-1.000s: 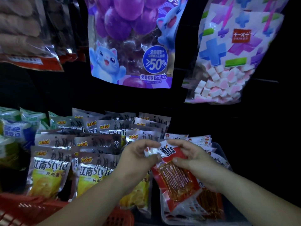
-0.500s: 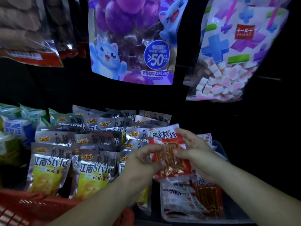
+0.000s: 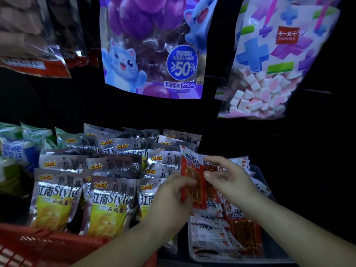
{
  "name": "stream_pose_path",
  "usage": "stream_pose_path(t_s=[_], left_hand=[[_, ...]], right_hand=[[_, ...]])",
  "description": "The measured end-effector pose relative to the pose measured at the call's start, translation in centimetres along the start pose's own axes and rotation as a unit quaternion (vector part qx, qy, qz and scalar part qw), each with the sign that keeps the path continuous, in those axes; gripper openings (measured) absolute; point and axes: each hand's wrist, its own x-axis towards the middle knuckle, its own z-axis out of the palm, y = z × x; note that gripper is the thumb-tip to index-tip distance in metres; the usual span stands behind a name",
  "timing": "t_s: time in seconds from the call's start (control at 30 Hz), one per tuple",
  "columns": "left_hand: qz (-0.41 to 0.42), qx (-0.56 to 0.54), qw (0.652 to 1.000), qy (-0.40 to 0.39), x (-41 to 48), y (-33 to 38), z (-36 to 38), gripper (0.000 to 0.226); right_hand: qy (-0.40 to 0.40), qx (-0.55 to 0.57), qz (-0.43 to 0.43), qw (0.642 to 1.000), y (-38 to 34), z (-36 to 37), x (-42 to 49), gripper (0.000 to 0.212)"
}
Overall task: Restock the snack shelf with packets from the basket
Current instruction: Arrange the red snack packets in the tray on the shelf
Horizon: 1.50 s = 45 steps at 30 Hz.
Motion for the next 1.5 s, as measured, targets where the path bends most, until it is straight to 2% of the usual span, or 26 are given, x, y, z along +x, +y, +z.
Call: stream_pose_path(t_s=[0.07, 0.1, 0.13, 0.2, 0.27, 0.3, 0.37, 0.43, 0.5, 0.57, 0.67, 0.83, 0.9, 0.97, 1.03, 1.17, 1.2, 1.33, 1.37, 1.43, 1.5], left_hand=[[0.070, 0.066, 0.995, -0.031, -0.4, -0.1, 0.9, 0.039], [0.098, 0.094, 0.989, -0.056, -0.6, 0.0, 1.4, 0.036], [0.123, 0.117, 0.982, -0.087, -0.7, -0.1, 1.8, 0.034], [0.163, 0.161, 0.962, -0.150, -0.6, -0.3, 2.3, 0.031], [0.151, 0.138, 0.960, -0.193, -0.3, -0.1, 2.7, 0.026], [0.115, 0.096, 0.969, -0.198, 0.0, 0.0, 2.8, 0.024], [0.038, 0.011, 0.989, -0.143, 0.8, 0.0, 3.3, 0.024], [-0.012, -0.032, 0.998, -0.060, 1.9, -0.5, 3.3, 0.030], [-0.071, -0.053, 0.996, -0.031, 2.9, -0.7, 2.8, 0.035], [-0.117, -0.073, 0.990, -0.018, 3.7, -1.0, 2.4, 0.034], [-0.148, -0.086, 0.985, 0.007, 4.7, -1.9, 2.3, 0.032], [-0.169, -0.116, 0.979, 0.019, 5.5, -2.7, 2.6, 0.029], [-0.185, -0.127, 0.974, 0.021, 5.4, -2.8, 2.7, 0.029], [-0.201, -0.127, 0.971, 0.017, 5.2, -3.2, 2.9, 0.030], [-0.204, -0.115, 0.972, 0.012, 5.0, -3.7, 3.1, 0.031], [-0.223, -0.120, 0.967, 0.009, 5.0, -3.7, 2.8, 0.032], [-0.229, -0.117, 0.966, 0.014, 5.1, -3.6, 2.8, 0.031], [-0.244, -0.108, 0.964, 0.024, 5.3, -3.6, 3.1, 0.028], [-0.247, -0.109, 0.963, 0.023, 5.3, -3.6, 3.1, 0.028], [-0.254, -0.109, 0.961, 0.024, 5.4, -3.9, 3.1, 0.027], [-0.255, -0.110, 0.960, 0.028, 5.6, -4.4, 3.0, 0.026]], right_hand=[[-0.029, 0.128, 0.025, 0.991, -0.7, 0.0, 0.4, 0.038], [-0.037, 0.153, 0.030, 0.987, -1.0, -0.1, 0.5, 0.042], [-0.032, 0.143, 0.024, 0.989, -1.2, -0.1, 0.7, 0.047], [0.001, 0.050, 0.003, 0.999, -1.1, -0.5, 1.1, 0.059], [0.031, -0.013, 0.005, 0.999, -0.9, -1.3, 1.5, 0.068], [0.040, -0.023, 0.021, 0.999, -0.7, -1.8, 1.6, 0.069], [0.045, -0.034, 0.045, 0.997, 0.2, -2.8, 1.9, 0.060], [0.053, -0.050, 0.043, 0.996, 1.2, -2.9, 2.3, 0.039], [0.062, -0.045, 0.026, 0.997, 2.2, -2.4, 2.8, 0.019], [0.056, -0.022, 0.008, 0.998, 3.0, -1.8, 3.4, 0.012], [0.049, -0.054, 0.000, 0.997, 4.4, -1.1, 4.8, 0.013], [0.005, -0.027, 0.042, 0.999, 6.2, -0.6, 5.7, 0.019], [-0.048, -0.078, 0.096, 0.991, 7.0, -0.8, 5.8, 0.019], [-0.139, -0.184, 0.139, 0.963, 8.1, -1.0, 5.6, 0.033], [-0.170, -0.204, 0.165, 0.950, 8.8, -1.1, 5.3, 0.046], [-0.027, -0.100, 0.116, 0.988, 8.3, -1.3, 5.8, 0.032], [-0.021, -0.091, 0.124, 0.988, 8.2, -1.1, 6.3, 0.031], [-0.147, -0.138, 0.212, 0.956, 8.5, 0.4, 7.4, 0.046], [-0.158, -0.143, 0.217, 0.953, 8.6, 0.8, 7.5, 0.047], [-0.103, -0.195, 0.147, 0.964, 8.7, 1.0, 7.9, 0.041], [0.020, -0.264, 0.039, 0.963, 9.0, 1.1, 8.4, 0.036]])
